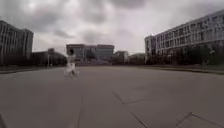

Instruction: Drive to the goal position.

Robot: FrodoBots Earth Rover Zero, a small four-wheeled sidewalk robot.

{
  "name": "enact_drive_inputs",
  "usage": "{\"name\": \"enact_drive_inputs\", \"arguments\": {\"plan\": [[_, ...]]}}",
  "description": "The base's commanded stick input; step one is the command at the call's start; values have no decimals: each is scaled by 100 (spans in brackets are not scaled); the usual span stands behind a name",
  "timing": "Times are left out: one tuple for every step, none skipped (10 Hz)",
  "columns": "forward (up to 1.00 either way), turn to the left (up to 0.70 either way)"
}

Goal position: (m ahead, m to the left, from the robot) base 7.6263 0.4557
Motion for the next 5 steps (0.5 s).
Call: {"name": "enact_drive_inputs", "arguments": {"plan": [[70,26],[70,13],[70,0],[70,0],[70,0]]}}
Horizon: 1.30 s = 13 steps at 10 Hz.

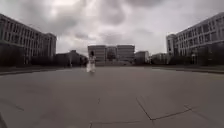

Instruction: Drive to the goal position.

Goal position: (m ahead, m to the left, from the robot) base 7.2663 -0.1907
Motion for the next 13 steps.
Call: {"name": "enact_drive_inputs", "arguments": {"plan": [[70,0],[70,0],[70,0],[70,0],[70,0],[70,0],[70,0],[70,0],[70,0],[70,0],[70,0],[70,0],[70,0]]}}
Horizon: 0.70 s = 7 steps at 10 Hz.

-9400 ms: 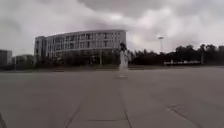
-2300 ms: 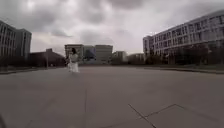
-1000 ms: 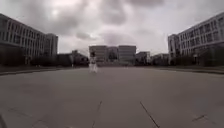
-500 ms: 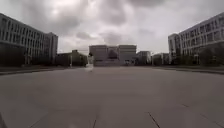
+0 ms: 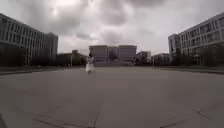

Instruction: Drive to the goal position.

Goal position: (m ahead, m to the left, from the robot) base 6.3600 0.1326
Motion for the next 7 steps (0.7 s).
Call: {"name": "enact_drive_inputs", "arguments": {"plan": [[70,0],[70,-7],[70,-28],[70,-24],[70,0],[70,0],[70,0]]}}
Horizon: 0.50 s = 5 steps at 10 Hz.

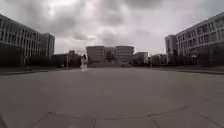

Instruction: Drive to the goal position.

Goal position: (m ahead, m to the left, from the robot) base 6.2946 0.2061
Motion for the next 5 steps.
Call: {"name": "enact_drive_inputs", "arguments": {"plan": [[70,0],[70,0],[70,0],[70,0],[70,0]]}}
